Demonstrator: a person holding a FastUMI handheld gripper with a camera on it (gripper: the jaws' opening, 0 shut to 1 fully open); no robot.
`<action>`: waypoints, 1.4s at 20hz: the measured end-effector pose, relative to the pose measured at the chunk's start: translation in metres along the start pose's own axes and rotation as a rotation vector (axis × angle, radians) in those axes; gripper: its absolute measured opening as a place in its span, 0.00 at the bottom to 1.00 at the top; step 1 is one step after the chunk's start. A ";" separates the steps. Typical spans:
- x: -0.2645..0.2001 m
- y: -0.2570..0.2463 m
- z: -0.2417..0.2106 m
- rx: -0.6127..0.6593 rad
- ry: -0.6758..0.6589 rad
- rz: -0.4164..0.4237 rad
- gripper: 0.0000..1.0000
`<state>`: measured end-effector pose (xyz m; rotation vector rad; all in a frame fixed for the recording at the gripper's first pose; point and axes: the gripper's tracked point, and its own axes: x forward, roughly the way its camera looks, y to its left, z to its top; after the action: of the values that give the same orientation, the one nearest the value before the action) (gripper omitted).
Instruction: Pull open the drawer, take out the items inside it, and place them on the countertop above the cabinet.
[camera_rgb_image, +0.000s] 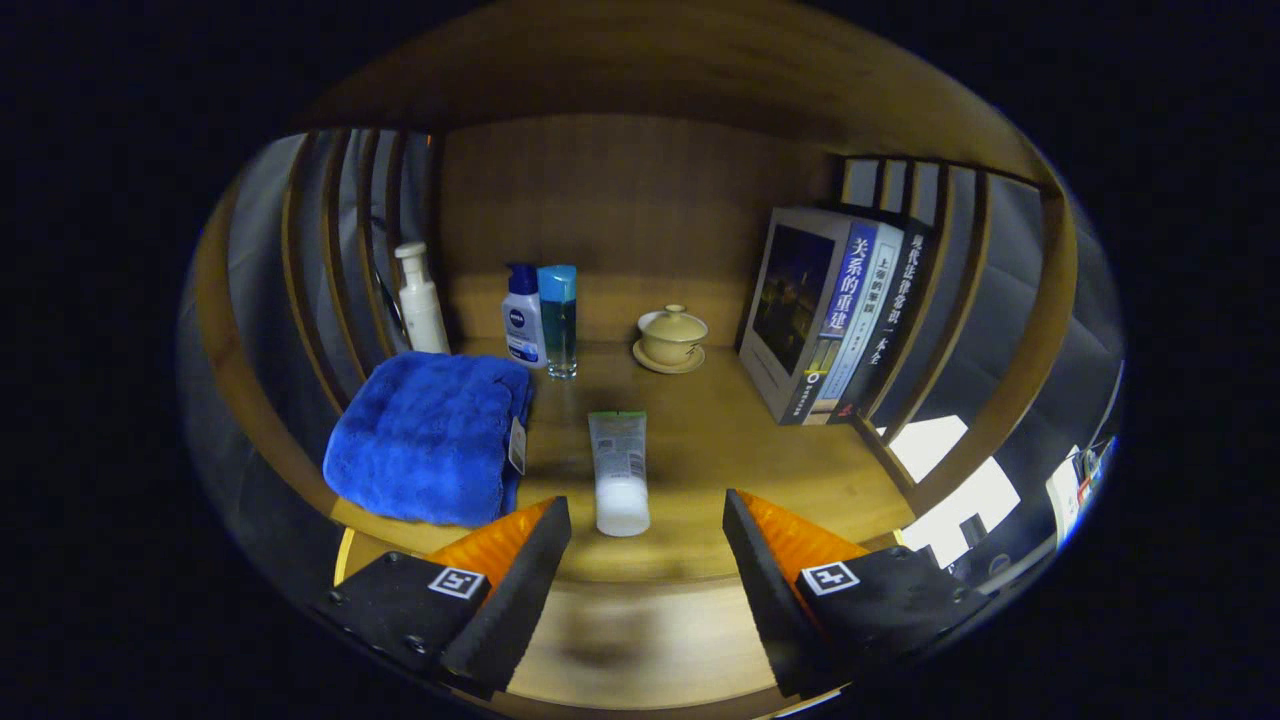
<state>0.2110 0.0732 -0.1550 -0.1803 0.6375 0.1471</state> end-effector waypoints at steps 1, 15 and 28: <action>-0.005 0.000 -0.002 -0.008 -0.023 -0.001 0.99; -0.110 0.009 -0.075 0.063 -0.267 0.043 0.99; -0.155 -0.013 -0.182 0.111 -0.257 0.026 0.99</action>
<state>-0.0144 0.0095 -0.2041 -0.0448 0.3912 0.1570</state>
